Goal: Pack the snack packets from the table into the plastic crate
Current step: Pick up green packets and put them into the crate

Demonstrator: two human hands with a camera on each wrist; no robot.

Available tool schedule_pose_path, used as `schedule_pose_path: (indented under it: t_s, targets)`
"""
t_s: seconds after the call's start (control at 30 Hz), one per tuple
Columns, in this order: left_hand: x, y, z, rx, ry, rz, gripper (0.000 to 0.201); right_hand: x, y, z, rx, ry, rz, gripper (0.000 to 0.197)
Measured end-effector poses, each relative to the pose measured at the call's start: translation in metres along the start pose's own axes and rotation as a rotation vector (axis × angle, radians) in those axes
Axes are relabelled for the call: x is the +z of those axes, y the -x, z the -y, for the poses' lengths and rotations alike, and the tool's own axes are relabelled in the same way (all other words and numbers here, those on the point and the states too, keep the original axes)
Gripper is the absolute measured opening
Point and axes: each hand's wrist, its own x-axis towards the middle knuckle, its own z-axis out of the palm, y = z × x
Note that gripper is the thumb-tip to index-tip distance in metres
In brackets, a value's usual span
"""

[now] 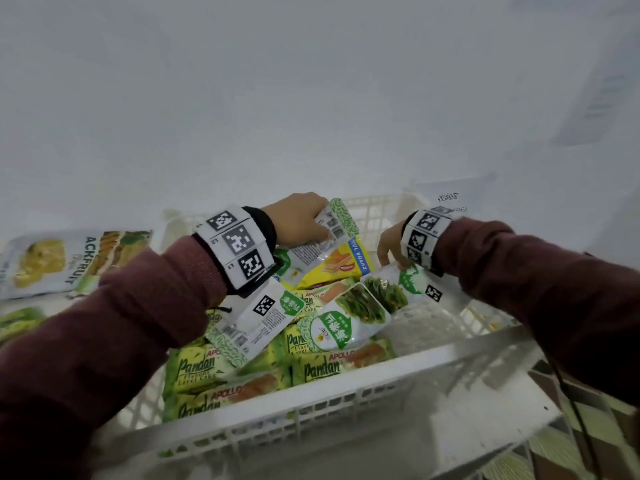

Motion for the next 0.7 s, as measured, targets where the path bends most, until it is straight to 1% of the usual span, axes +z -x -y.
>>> schedule_pose_path:
  t_s: [0.03, 0.1, 0.13, 0.2, 0.23, 0.3, 0.37, 0.4, 0.47, 0.53, 0.57, 0.6, 0.67, 0.7]
  targets:
    - [0.001, 0.001, -0.001, -0.007, -0.014, -0.002, 0.033, 0.003, -0.005, 0.002, 0.018, 0.017, 0.009, 0.040]
    - [0.002, 0.003, -0.005, -0.034, -0.015, 0.016, 0.017, 0.007, -0.011, 0.008, 0.113, 0.005, -0.023, 0.039]
    - [0.002, 0.003, -0.006, -0.042, -0.017, 0.035, 0.021, 0.009, -0.012, 0.009, 0.150, 0.003, -0.056, 0.036]
    - [0.004, 0.004, -0.009, -0.069, -0.033, 0.066, 0.045, 0.011, -0.010, 0.007, 0.182, 0.045, -0.138, 0.027]
    - [0.005, 0.004, -0.010, -0.082, -0.028, 0.066, 0.050, 0.015, -0.010, 0.006, 0.182, 0.067, -0.170, 0.024]
    - [0.008, 0.003, -0.013, -0.093, -0.008, 0.078, 0.052, 0.021, -0.014, 0.006, 0.176, 0.106, -0.172, 0.018]
    - [0.011, 0.001, -0.014, -0.086, 0.020, 0.090, 0.052, 0.029, -0.036, 0.002, 0.169, 0.097, -0.108, 0.007]
    - [0.012, 0.000, -0.016, -0.081, 0.035, 0.092, 0.052, 0.026, -0.037, 0.004, 0.162, 0.125, -0.075, 0.005]
    - [0.013, -0.002, -0.018, -0.070, 0.060, 0.083, 0.050, 0.020, -0.024, 0.009, 0.124, 0.157, -0.083, 0.011]
    - [0.012, -0.003, -0.019, -0.070, 0.067, 0.068, 0.046, 0.010, -0.007, 0.007, 0.060, 0.196, -0.069, 0.008]
    - [0.011, -0.003, -0.019, -0.071, 0.068, 0.055, 0.045, 0.007, -0.002, 0.002, 0.042, 0.173, -0.062, 0.007]
    - [0.010, -0.003, -0.019, -0.070, 0.070, 0.041, 0.043, 0.003, 0.000, -0.001, 0.030, 0.164, -0.036, 0.012]
    - [0.011, -0.004, -0.018, -0.072, 0.087, 0.023, 0.041, 0.000, -0.004, -0.007, 0.005, 0.167, -0.033, 0.028]
    - [0.013, -0.005, -0.017, -0.073, 0.101, 0.018, 0.041, 0.001, -0.008, -0.010, -0.020, 0.170, -0.024, 0.031]
